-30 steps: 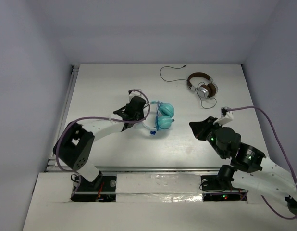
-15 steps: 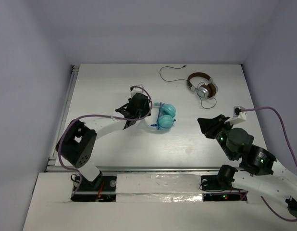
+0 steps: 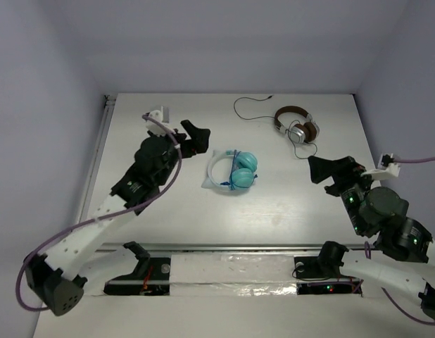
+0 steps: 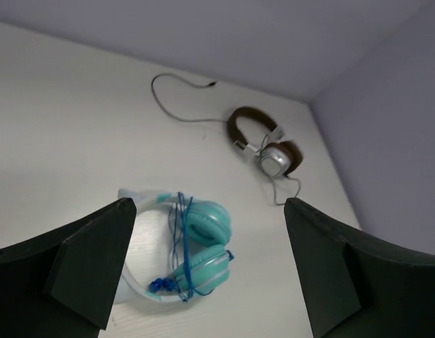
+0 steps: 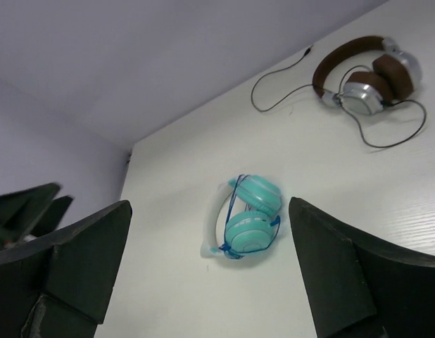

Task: Wrap the headphones

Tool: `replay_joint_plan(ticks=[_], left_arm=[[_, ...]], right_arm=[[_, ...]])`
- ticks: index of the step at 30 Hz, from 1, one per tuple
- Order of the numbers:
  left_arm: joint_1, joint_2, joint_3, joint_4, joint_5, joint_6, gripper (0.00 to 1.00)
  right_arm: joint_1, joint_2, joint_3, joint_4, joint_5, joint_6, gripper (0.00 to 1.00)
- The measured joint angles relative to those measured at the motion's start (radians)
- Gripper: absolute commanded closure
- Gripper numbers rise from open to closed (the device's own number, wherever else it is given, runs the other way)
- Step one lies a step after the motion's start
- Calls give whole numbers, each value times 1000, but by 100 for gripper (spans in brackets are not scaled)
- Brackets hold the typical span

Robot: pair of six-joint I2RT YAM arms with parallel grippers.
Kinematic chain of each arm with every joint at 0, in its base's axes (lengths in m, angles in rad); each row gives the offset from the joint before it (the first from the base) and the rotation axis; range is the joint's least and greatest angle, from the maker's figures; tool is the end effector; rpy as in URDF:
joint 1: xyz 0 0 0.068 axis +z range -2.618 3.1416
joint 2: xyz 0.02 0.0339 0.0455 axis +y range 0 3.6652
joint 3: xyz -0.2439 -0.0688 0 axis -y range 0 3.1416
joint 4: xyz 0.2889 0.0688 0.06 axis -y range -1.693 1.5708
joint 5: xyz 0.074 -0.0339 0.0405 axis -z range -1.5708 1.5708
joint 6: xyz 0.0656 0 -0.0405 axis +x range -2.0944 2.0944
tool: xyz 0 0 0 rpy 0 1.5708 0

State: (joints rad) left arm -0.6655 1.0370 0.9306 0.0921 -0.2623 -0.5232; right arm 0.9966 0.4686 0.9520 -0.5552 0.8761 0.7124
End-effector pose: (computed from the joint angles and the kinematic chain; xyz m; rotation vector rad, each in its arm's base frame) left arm 0.2676 -0.1885 0.3505 -0.0948 1.6285 -0.7162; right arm 0.1216 0.0952 0.4027 0.4385 1.5906 0.5965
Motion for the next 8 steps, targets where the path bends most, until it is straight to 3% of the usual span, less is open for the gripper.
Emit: replay_joint_plan(ticks=[4, 8], left_arm=[[0, -145, 0, -12, 6, 18, 12], [0, -183, -2, -36, 7, 36, 12]], right_arm=[[0, -19, 28, -38, 64, -11, 0], [0, -30, 26, -53, 74, -13, 0]])
